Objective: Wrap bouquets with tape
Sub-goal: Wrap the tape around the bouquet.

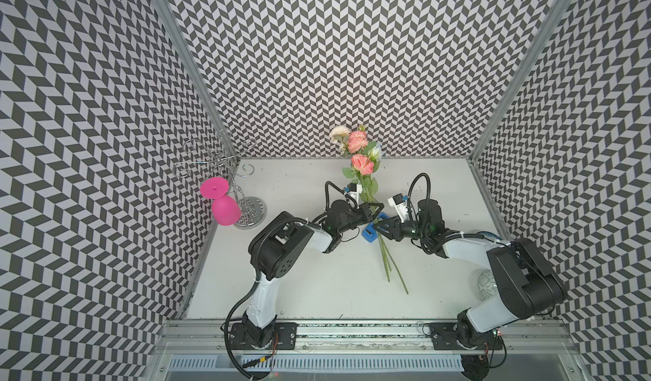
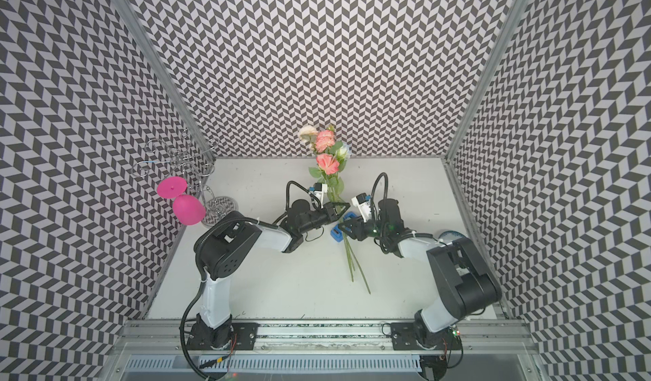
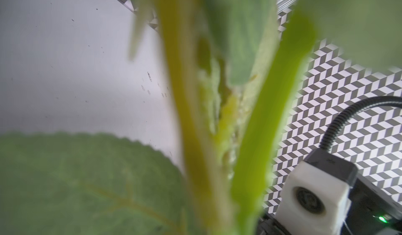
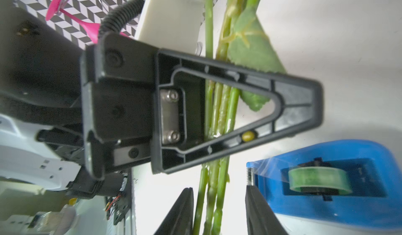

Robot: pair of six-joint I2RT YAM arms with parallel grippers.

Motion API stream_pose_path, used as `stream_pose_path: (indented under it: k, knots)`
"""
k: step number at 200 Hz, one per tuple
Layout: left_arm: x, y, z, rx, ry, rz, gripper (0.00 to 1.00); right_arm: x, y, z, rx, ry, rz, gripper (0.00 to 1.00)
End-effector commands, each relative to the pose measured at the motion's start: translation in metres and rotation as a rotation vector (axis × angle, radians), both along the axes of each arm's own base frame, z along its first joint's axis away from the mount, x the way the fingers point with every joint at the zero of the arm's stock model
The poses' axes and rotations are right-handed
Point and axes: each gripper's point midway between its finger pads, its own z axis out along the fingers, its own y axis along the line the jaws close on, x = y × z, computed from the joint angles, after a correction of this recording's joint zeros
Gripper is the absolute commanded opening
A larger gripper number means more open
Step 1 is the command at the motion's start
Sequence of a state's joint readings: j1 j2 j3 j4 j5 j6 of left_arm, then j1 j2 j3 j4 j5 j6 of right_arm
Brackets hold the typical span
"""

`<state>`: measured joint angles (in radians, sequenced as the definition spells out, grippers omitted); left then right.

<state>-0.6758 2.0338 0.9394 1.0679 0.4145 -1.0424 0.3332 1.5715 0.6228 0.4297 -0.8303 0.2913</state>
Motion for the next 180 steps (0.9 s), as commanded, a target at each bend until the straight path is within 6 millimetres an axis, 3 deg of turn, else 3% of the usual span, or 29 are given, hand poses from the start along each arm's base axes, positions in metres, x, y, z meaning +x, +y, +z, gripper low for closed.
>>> stream_pose_path:
  k: [1, 32, 65, 91, 106, 142, 158, 180]
  knots:
    - [-0.009, 0.003, 0.049, -0.167, -0.137, -0.044, 0.0, -0.003, 0.005, 0.008, 0.082, -0.003, 0.055, 0.36]
    - [-0.013, 0.001, 0.056, -0.224, -0.148, -0.07, 0.0, 0.001, 0.008, 0.002, 0.1, 0.026, 0.069, 0.32]
    - [-0.015, 0.003, 0.057, -0.263, -0.147, -0.079, 0.0, 0.005, 0.009, -0.004, 0.096, 0.051, 0.063, 0.18]
    - [-0.015, 0.004, 0.057, -0.284, -0.141, -0.083, 0.0, 0.007, 0.006, -0.006, 0.078, 0.05, 0.04, 0.02]
    - [-0.011, 0.004, 0.05, -0.247, -0.116, -0.066, 0.22, 0.011, 0.001, -0.005, 0.045, 0.026, -0.004, 0.0]
    - [0.006, 0.003, 0.017, 0.006, -0.035, 0.034, 0.59, 0.021, -0.008, -0.002, -0.139, -0.072, -0.149, 0.0]
    - [0.014, 0.006, 0.0, 0.11, 0.02, 0.082, 0.66, 0.025, -0.013, 0.007, -0.189, -0.116, -0.221, 0.0]
    - [0.017, -0.003, -0.017, 0.284, 0.031, 0.098, 0.67, 0.029, -0.01, 0.016, -0.263, -0.159, -0.258, 0.0]
